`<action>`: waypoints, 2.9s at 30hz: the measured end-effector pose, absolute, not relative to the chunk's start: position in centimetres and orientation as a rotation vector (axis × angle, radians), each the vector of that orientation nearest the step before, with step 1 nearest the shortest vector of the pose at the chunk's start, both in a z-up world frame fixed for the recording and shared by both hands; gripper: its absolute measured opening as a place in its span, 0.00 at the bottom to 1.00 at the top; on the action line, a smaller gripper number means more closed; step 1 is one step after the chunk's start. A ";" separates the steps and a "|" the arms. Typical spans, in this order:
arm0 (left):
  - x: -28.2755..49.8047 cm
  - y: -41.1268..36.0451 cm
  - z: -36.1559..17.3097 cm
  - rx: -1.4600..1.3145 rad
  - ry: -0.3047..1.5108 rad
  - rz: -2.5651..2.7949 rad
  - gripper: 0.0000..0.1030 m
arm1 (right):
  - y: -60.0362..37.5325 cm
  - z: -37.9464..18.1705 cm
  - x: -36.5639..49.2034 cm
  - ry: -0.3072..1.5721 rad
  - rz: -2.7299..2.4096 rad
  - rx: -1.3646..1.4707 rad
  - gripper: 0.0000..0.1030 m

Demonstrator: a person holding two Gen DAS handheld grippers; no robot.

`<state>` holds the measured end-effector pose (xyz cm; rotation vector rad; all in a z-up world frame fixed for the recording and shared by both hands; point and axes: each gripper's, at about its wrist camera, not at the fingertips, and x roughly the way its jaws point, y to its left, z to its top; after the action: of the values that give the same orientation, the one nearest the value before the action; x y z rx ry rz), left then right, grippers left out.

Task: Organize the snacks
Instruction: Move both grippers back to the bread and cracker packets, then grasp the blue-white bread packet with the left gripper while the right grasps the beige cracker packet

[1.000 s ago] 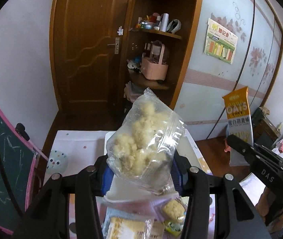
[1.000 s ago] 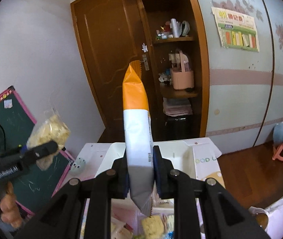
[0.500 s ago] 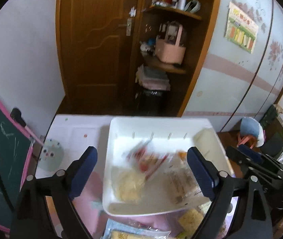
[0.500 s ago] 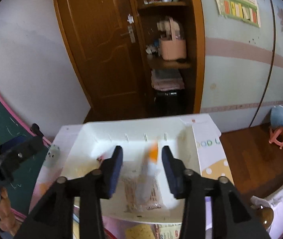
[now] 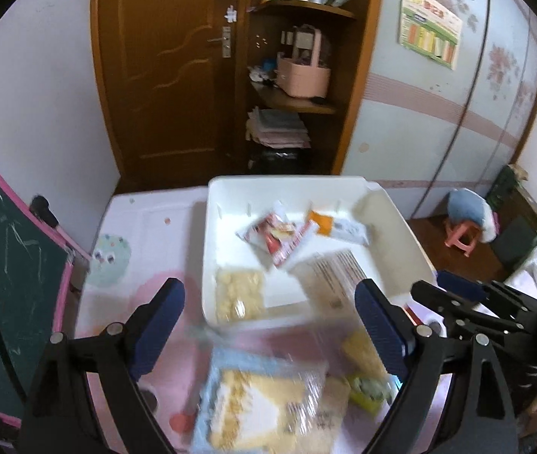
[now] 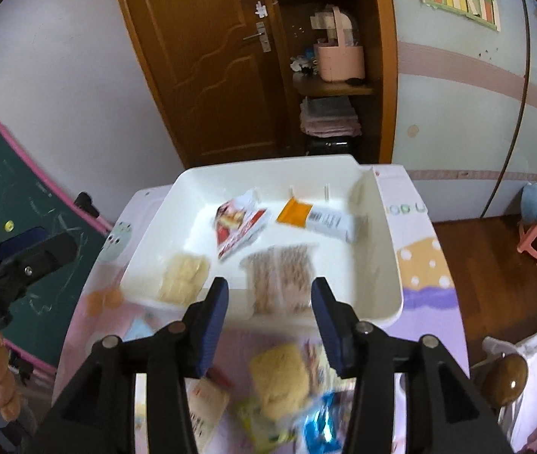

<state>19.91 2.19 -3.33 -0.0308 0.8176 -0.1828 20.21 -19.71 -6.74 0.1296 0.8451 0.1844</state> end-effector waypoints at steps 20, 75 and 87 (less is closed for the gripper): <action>8.1 2.4 -16.0 -0.073 1.024 -0.237 0.91 | -18.9 -15.7 9.2 1.031 0.249 0.230 0.45; 15.5 7.3 -22.0 -0.185 1.040 0.017 1.00 | -12.3 -21.8 17.3 1.135 0.457 0.341 0.44; 14.1 7.4 -21.6 -0.220 1.038 -0.139 0.85 | -12.0 -19.1 14.2 1.061 0.485 0.241 0.15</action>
<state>14.11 7.35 -21.57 -0.2202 1.0383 -0.1386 14.19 -12.03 -19.10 0.2413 1.0615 0.4851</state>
